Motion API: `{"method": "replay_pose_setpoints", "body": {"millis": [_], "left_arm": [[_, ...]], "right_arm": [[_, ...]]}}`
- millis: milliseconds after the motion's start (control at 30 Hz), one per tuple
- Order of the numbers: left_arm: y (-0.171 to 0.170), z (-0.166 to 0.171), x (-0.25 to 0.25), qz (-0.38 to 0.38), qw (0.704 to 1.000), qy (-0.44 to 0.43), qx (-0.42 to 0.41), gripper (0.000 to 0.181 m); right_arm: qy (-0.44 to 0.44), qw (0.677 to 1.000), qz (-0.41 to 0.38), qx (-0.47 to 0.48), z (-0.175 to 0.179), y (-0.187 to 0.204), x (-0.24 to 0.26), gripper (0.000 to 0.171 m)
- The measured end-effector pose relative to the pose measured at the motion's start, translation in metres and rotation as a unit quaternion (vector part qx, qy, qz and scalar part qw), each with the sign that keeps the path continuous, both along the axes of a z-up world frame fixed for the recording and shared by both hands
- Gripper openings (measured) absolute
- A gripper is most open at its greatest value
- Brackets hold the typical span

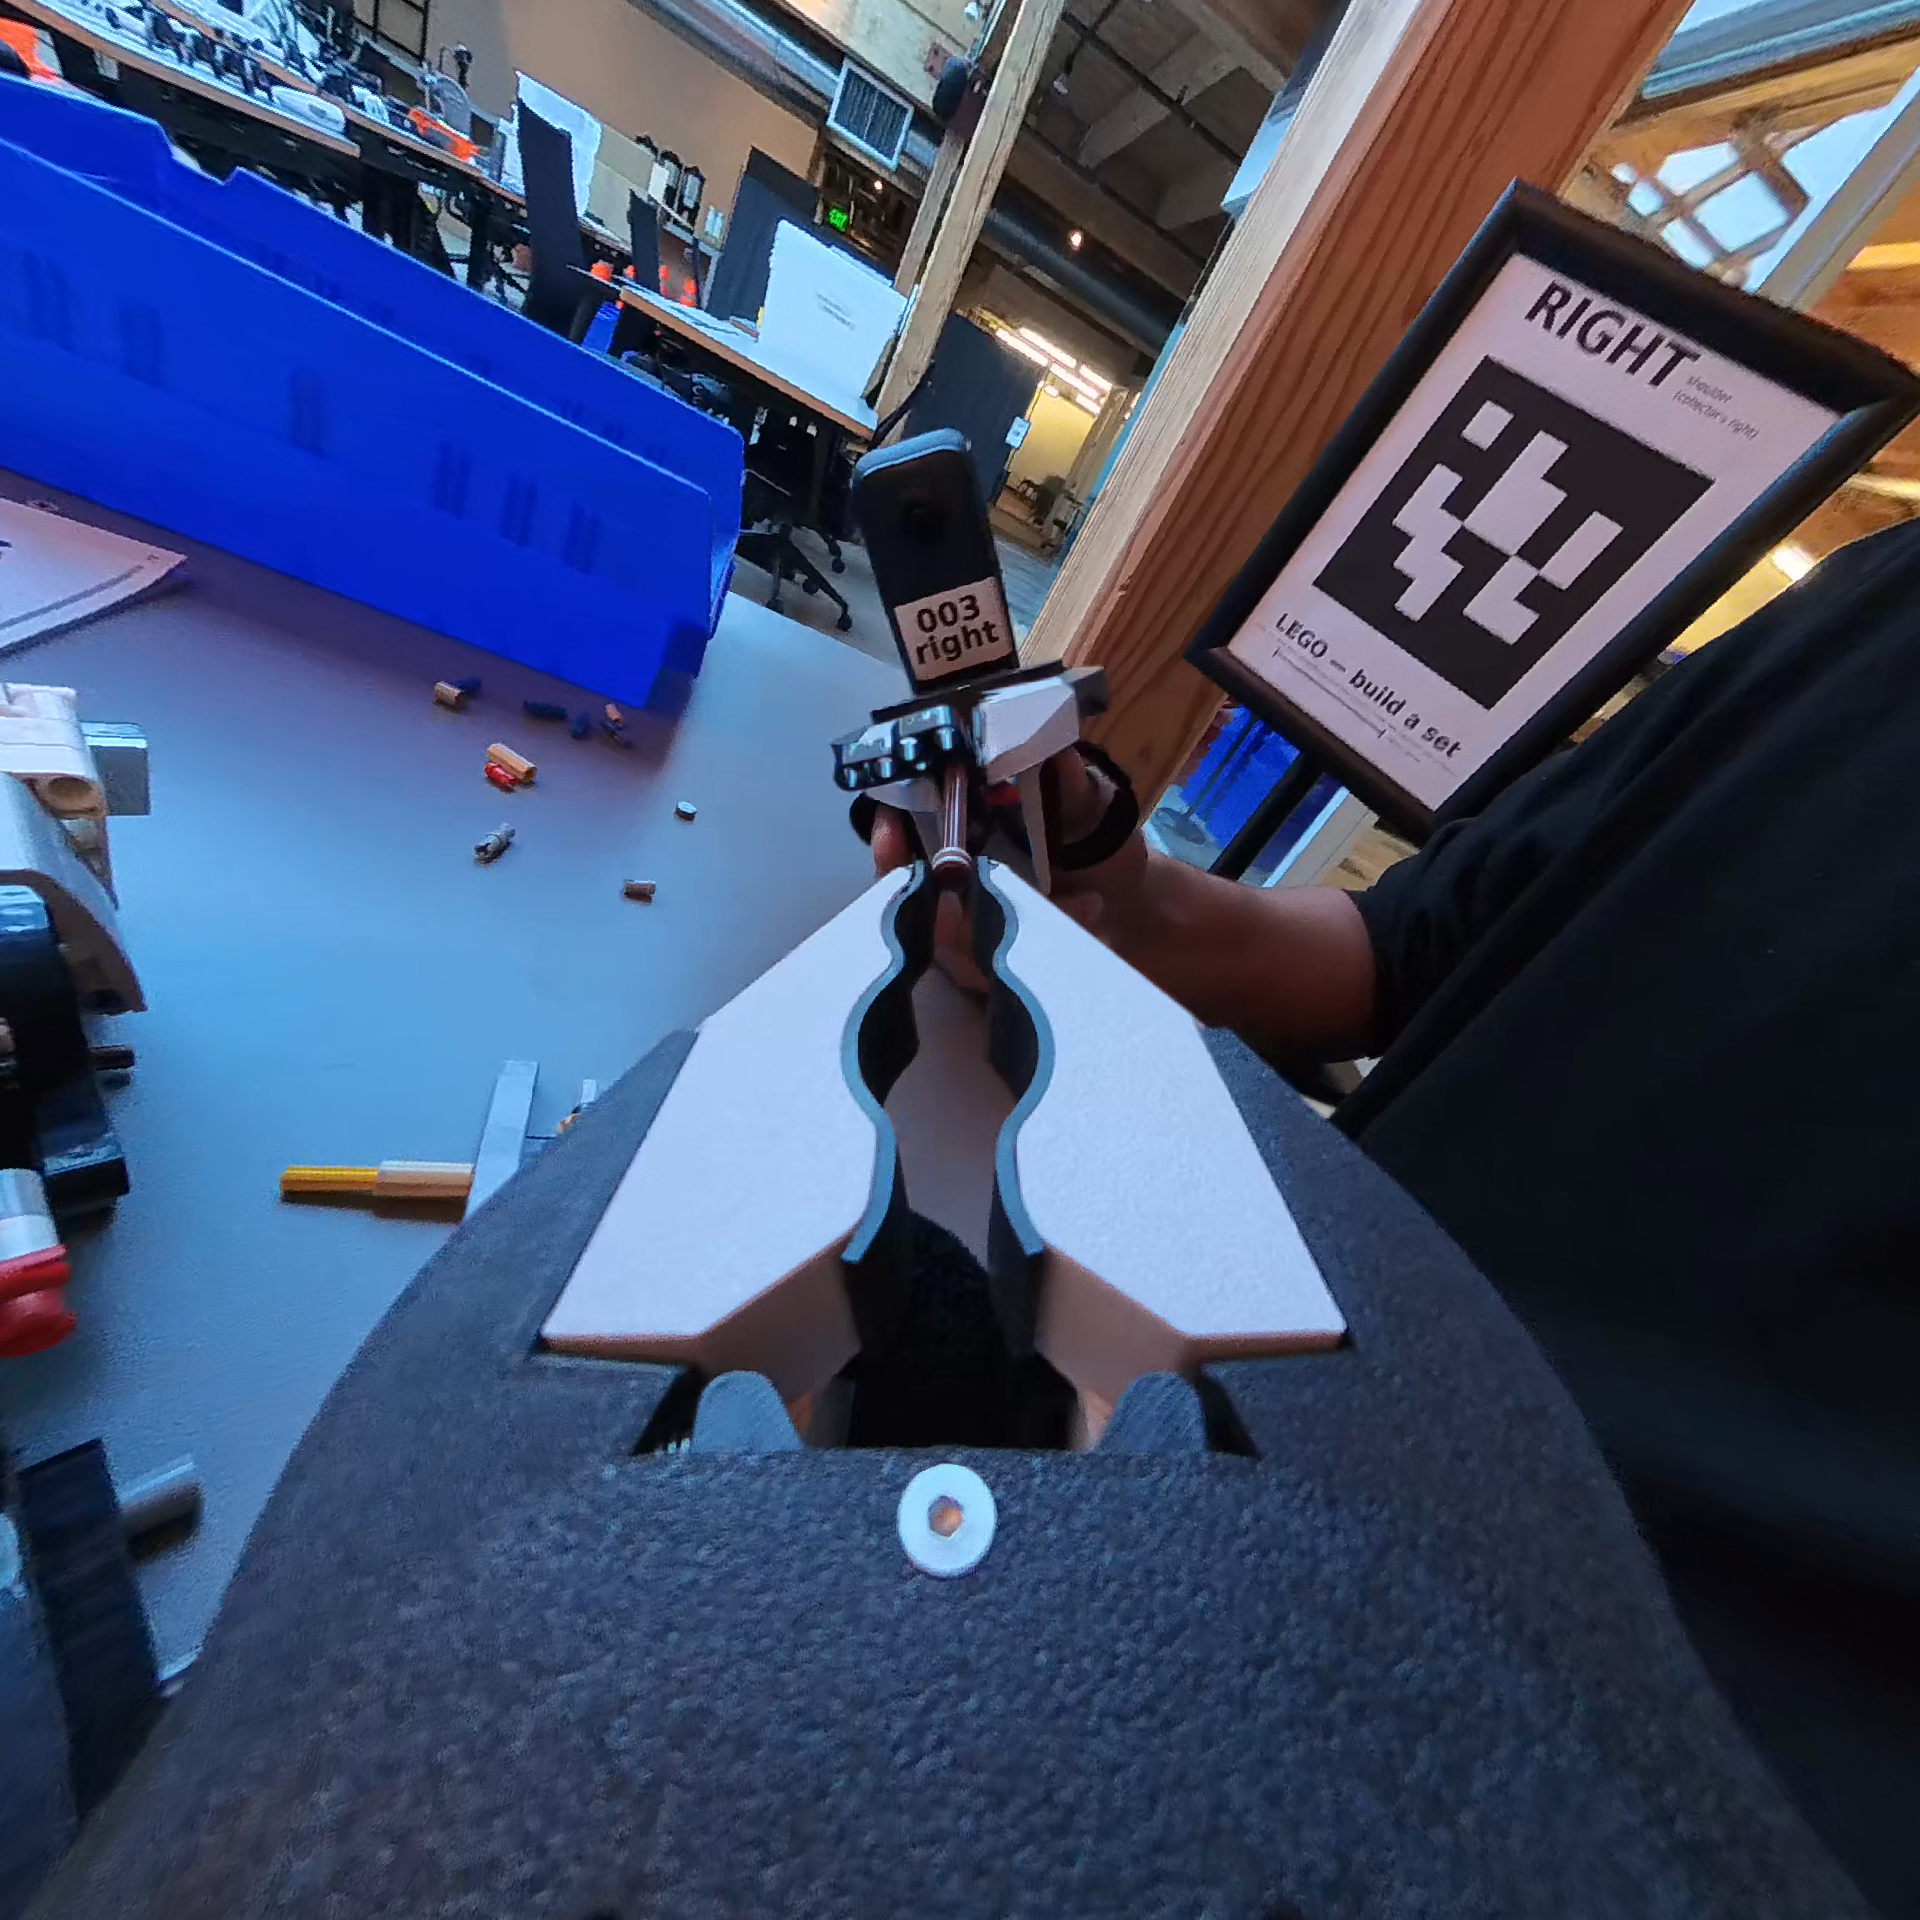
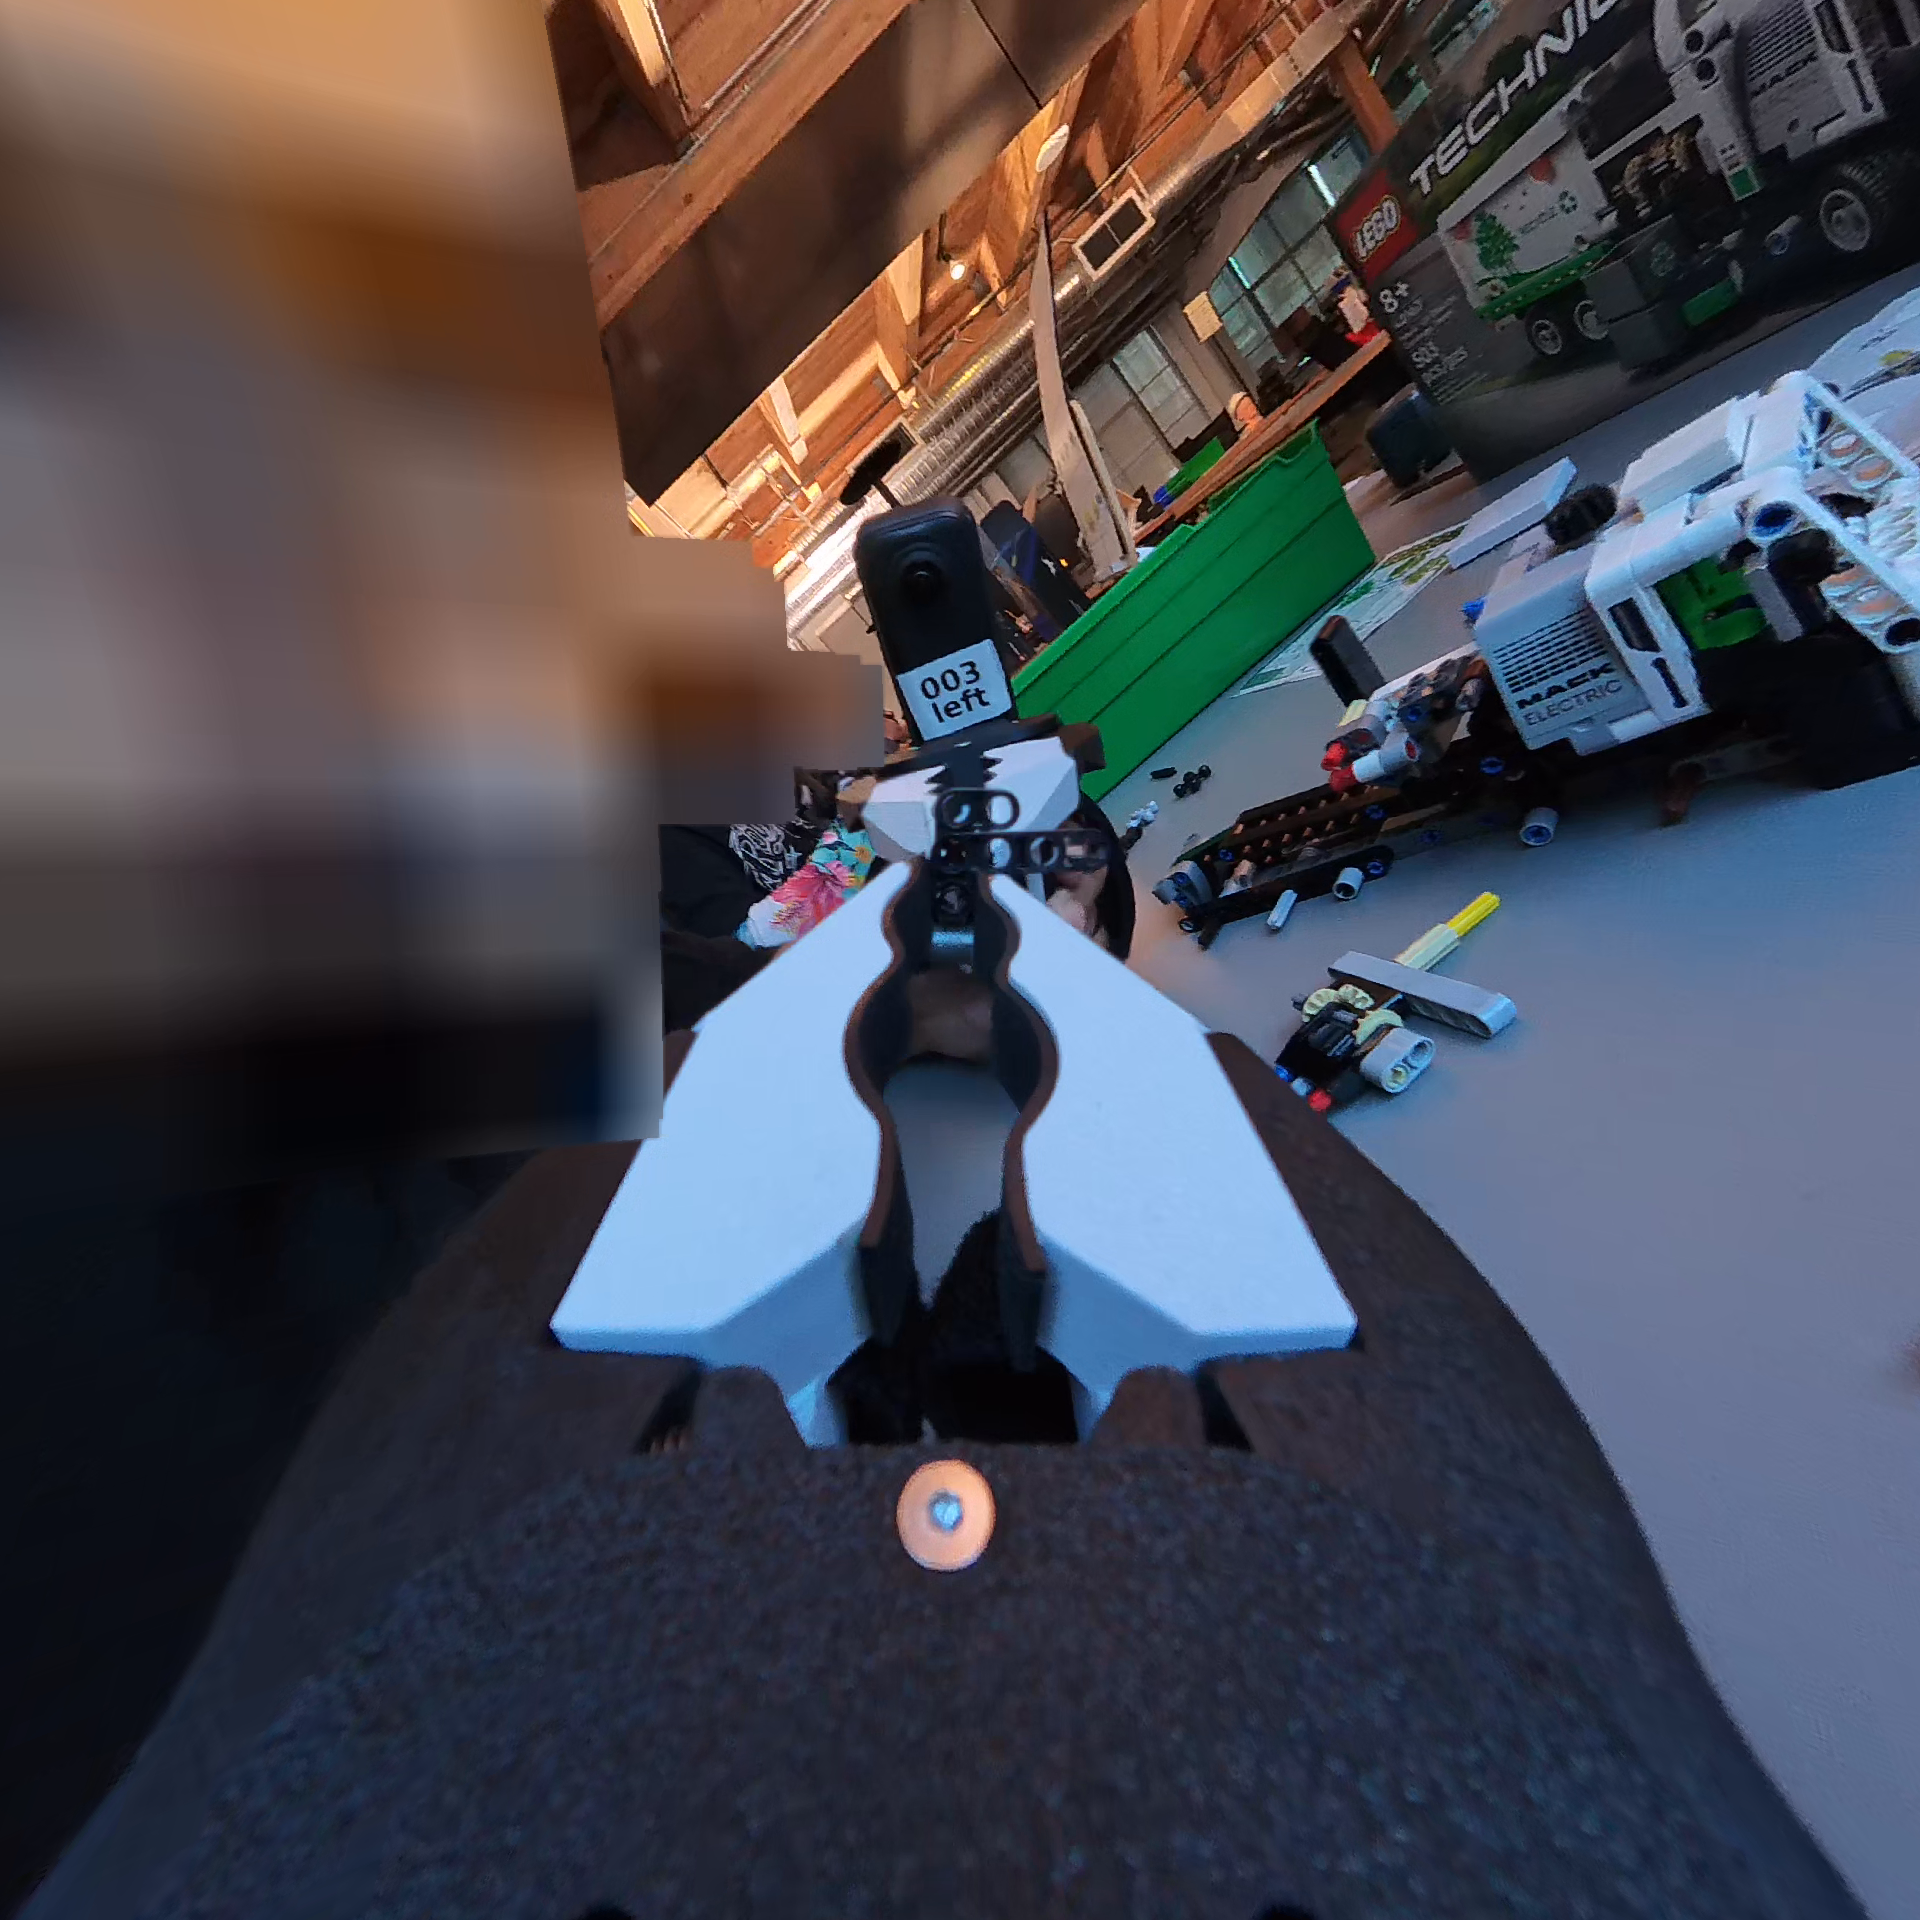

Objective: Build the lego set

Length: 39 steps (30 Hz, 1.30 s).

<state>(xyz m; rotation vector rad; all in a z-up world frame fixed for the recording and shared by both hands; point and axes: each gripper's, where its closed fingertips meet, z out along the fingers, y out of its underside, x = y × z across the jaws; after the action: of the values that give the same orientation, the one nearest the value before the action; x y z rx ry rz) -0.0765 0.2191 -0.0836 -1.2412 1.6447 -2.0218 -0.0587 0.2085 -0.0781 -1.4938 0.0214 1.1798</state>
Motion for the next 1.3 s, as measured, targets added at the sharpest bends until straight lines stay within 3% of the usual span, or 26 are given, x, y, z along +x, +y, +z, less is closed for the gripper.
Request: {"method": "replay_pose_setpoints", "body": {"millis": [233, 367, 633, 733, 833, 933, 1233, 1300], "left_arm": [[-0.002, -0.009, -0.003, 0.019, 0.992, -0.02, 0.122, 0.004], [-0.004, -0.008, -0.007, 0.001, 0.993, -0.021, 0.112, 0.003], [-0.006, -0.004, -0.011, -0.058, 0.998, 0.026, -0.021, 0.003], [-0.008, -0.007, -0.013, -0.062, 0.998, 0.02, 0.016, 0.003], [-0.007, -0.015, -0.013, -0.04, 0.994, 0.007, 0.105, 0.003], [-0.022, -0.028, -0.014, -0.05, 0.981, -0.003, 0.185, 0.004], [-0.019, -0.023, -0.01, -0.045, 0.985, -0.018, 0.166, 0.003], [-0.017, -0.021, -0.009, -0.04, 0.985, -0.025, 0.165, 0.004]], "right_arm": [[-0.045, 0.999, -0.003, -0.007, -0.006, 0.001, -0.008, 0.006], [-0.051, 0.999, 0.009, -0.005, -0.006, -0.001, -0.012, 0.006], [-0.091, 0.996, -0.008, 0.013, -0.006, -0.002, -0.016, 0.006], [-0.092, 0.996, 0.006, 0.008, -0.008, -0.004, -0.019, 0.006], [-0.103, 0.994, 0.012, -0.014, -0.014, -0.003, -0.019, 0.006], [-0.17, 0.983, 0.051, -0.045, -0.032, -0.005, -0.038, 0.006], [-0.184, 0.983, -0.004, -0.018, -0.025, -0.001, -0.031, 0.006], [-0.181, 0.983, -0.016, -0.005, -0.021, -0.002, -0.028, 0.014]]}}
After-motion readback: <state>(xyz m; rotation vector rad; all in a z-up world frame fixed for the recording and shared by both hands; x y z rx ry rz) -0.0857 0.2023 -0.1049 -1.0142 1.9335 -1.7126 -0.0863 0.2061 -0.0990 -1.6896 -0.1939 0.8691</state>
